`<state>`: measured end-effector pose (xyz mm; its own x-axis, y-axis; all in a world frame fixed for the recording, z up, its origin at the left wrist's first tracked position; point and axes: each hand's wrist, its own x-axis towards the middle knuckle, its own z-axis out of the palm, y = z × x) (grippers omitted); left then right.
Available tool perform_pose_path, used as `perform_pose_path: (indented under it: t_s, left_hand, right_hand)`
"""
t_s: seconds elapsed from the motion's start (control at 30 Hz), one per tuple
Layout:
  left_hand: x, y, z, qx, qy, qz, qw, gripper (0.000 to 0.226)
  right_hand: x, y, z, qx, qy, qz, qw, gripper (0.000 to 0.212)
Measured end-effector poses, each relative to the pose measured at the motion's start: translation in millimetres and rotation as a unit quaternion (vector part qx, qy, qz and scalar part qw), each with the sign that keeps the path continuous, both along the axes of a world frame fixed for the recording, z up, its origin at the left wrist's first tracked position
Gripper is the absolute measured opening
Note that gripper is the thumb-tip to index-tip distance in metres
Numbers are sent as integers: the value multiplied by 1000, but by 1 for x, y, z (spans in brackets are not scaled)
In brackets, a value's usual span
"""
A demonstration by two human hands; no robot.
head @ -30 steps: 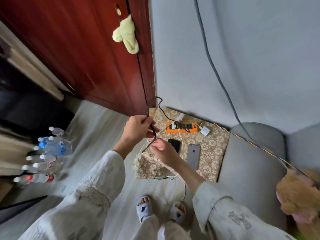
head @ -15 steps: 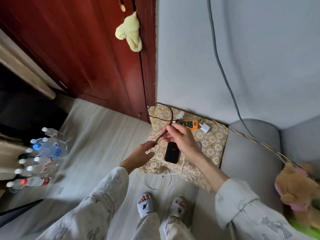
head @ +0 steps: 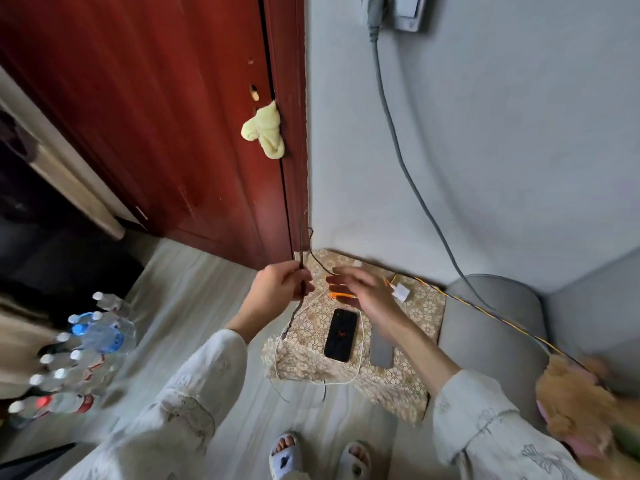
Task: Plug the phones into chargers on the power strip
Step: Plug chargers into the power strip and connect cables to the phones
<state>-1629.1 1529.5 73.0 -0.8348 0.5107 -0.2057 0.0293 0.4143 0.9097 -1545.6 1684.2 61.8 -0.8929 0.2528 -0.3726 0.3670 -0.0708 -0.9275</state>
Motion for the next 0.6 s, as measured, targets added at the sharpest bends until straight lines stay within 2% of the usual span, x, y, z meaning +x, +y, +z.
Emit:
perform_pose_path:
  t_s: [0.2, 0.27, 0.33, 0.4, 0.43, 0.53, 0.6]
  left_hand:
    - [-3, 16, 85, 153, 3, 55, 987, 24]
    - [1, 18, 106, 205, -13, 67, 976, 24]
    - [4, 18, 124, 246, -27, 75, 966, 25]
    - [4, 17, 138, 281, -43, 83, 955, 24]
    - [4, 17, 144, 297, -51, 85, 950, 24]
    - [2, 20, 159, 342, -71, 82, 934, 23]
    - [1, 23, 165, 365, -80, 74, 924, 23]
  right_hand:
    - [7, -21, -2, 97, -14, 199, 975, 41]
    - [6, -28, -1, 140, 14, 186, 972, 36]
    - [3, -29, -2, 199, 55, 96, 974, 26]
    - [1, -23, -1, 241, 73, 27, 967, 28]
    - [0, -18, 0, 253, 73, 34, 964, 34]
    - [-3, -14, 4, 235, 52, 145, 960, 55]
    - [-4, -17, 5, 218, 61, 184, 956, 52]
